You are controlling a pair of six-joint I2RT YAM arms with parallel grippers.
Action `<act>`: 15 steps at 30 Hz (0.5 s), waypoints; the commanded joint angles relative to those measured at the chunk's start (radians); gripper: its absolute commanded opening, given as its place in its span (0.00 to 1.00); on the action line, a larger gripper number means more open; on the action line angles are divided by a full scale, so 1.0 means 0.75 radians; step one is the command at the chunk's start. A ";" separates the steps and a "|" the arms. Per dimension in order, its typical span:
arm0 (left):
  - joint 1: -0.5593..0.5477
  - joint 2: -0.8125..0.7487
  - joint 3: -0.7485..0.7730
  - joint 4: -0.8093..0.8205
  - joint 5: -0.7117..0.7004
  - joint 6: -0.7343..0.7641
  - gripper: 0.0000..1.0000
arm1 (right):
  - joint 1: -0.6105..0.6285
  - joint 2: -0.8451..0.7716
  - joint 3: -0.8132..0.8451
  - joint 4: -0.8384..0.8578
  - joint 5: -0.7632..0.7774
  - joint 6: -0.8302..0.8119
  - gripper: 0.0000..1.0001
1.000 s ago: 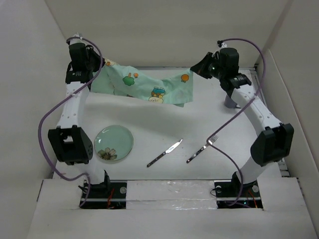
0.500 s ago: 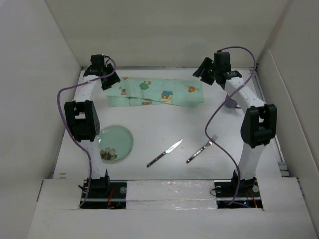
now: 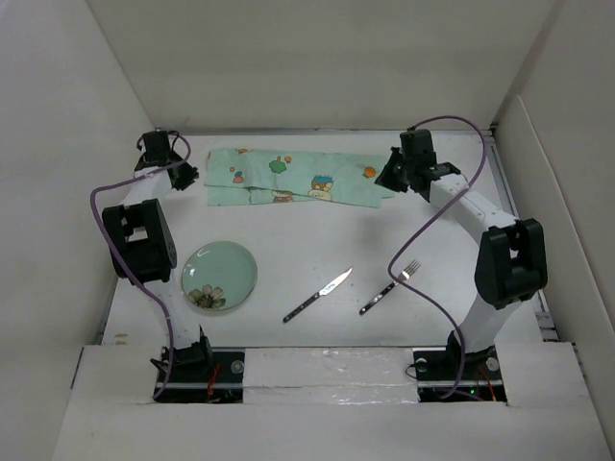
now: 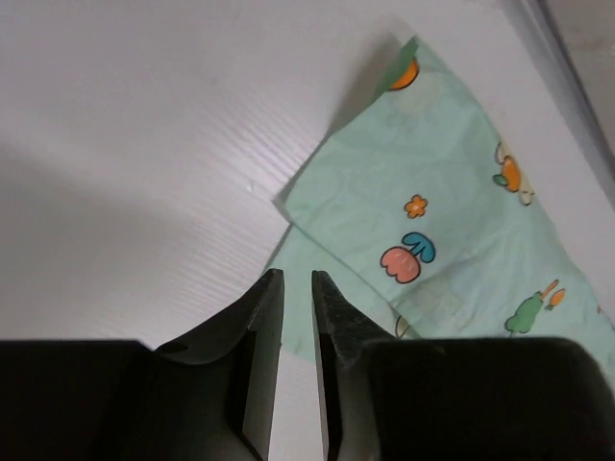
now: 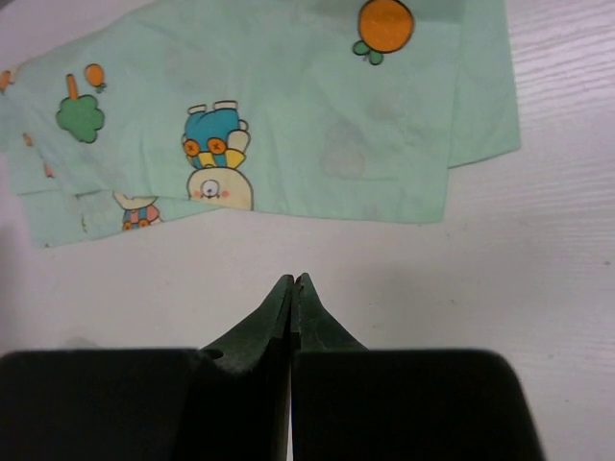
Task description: Set the dinner table for one person
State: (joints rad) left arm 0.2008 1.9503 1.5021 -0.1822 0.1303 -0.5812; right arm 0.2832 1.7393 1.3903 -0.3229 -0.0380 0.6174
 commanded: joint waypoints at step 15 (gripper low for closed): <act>-0.071 -0.021 -0.213 -0.029 -0.135 0.055 0.37 | -0.120 0.068 -0.039 -0.032 0.132 0.011 0.31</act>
State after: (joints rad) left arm 0.1478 1.9530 1.3224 -0.2108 0.0479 -0.5503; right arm 0.1947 1.7924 1.3640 -0.3664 0.0490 0.6250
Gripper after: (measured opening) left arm 0.371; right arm 0.303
